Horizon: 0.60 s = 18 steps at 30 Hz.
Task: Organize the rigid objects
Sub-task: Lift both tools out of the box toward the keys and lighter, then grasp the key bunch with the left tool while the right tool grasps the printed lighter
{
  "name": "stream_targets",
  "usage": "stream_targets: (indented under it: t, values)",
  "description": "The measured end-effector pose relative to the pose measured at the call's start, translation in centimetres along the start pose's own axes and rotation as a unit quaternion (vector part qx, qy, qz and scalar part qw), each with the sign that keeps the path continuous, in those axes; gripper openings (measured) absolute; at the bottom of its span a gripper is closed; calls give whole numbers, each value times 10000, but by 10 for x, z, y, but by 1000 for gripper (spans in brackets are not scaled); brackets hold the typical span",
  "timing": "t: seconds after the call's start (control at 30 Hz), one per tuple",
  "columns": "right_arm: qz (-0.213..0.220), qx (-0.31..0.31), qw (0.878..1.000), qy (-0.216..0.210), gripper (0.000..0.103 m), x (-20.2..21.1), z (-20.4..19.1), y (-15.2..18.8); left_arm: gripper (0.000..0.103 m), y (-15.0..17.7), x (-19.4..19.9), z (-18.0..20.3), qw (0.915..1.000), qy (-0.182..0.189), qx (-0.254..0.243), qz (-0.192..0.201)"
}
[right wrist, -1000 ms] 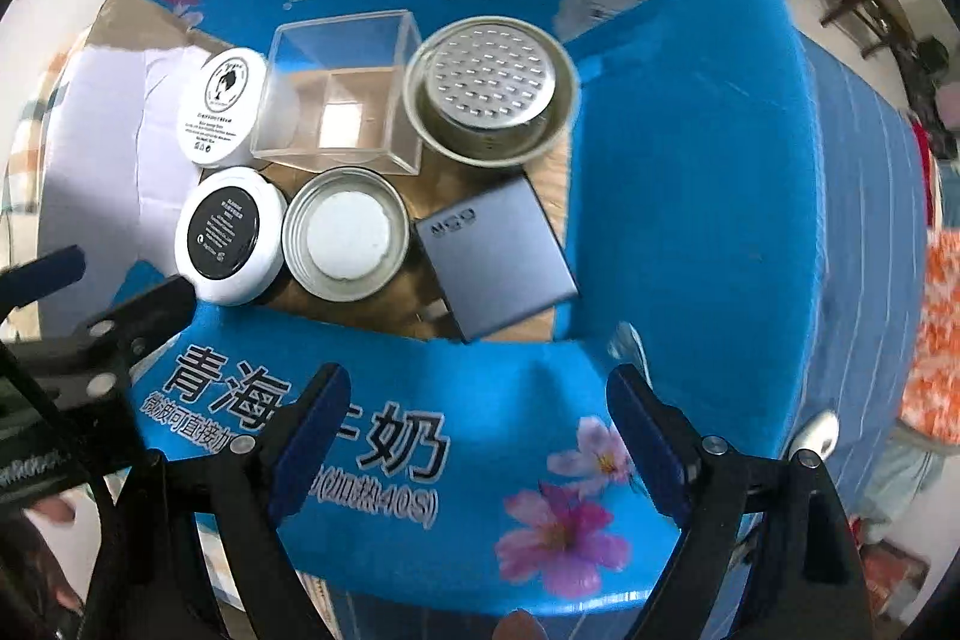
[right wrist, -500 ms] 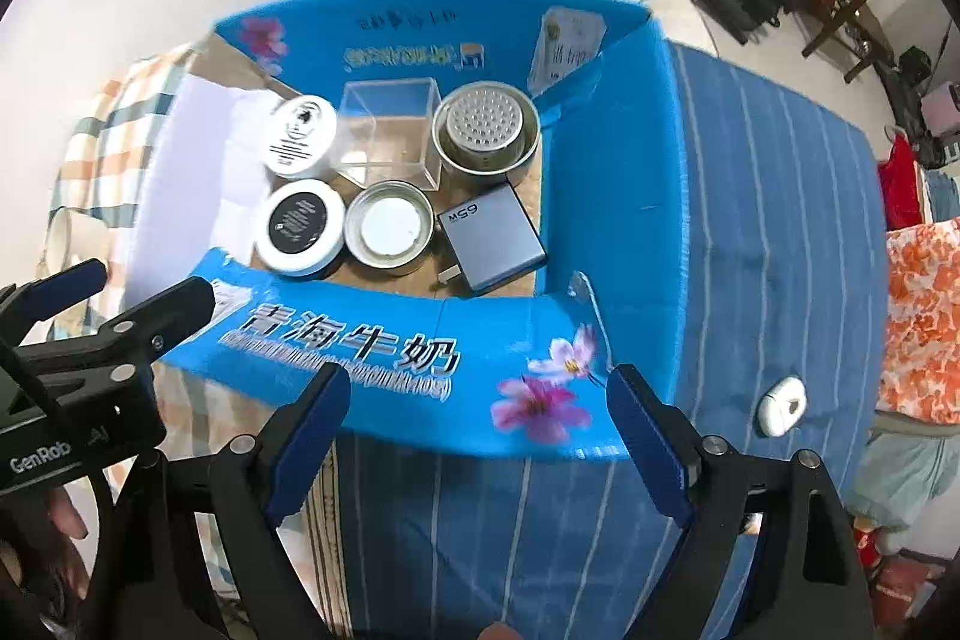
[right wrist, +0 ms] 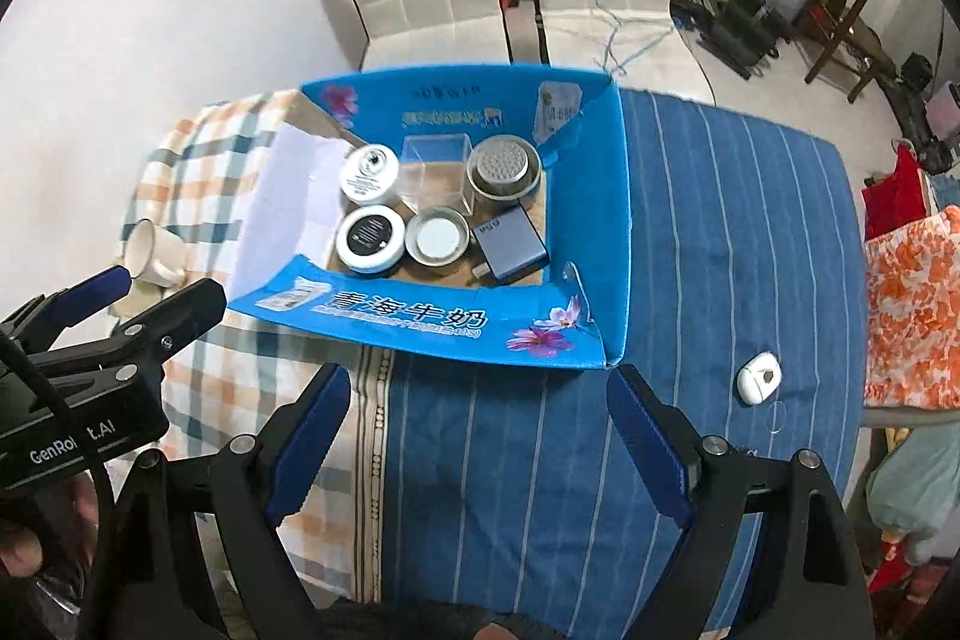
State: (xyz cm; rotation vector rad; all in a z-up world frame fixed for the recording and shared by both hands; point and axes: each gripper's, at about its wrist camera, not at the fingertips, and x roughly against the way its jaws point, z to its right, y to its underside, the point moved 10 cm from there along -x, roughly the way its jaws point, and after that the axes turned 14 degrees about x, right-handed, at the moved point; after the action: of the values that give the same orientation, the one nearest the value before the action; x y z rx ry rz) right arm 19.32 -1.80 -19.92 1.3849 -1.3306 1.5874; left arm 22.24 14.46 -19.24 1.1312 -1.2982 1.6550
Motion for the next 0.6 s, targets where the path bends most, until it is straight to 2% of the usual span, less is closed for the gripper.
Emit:
stream_targets:
  t: [0.1,0.2,0.33,0.47,0.6]
  values:
    - [156,45,9999,-1,90,16,-1,-3,100,-1,14,3,9999,-2,13,128]
    - [228,-1,9996,-186,90,25,0,-2,100,0,27,10,9996,26,30,267]
    - [162,-24,9998,-120,90,28,23,14,100,5,30,33,9992,71,-100,379]
    - [-355,-166,9989,270,90,11,90,63,100,25,8,79,9986,218,-415,229]
    - [-1141,-681,9870,909,90,-20,188,137,100,64,-34,140,9954,399,-854,-171]
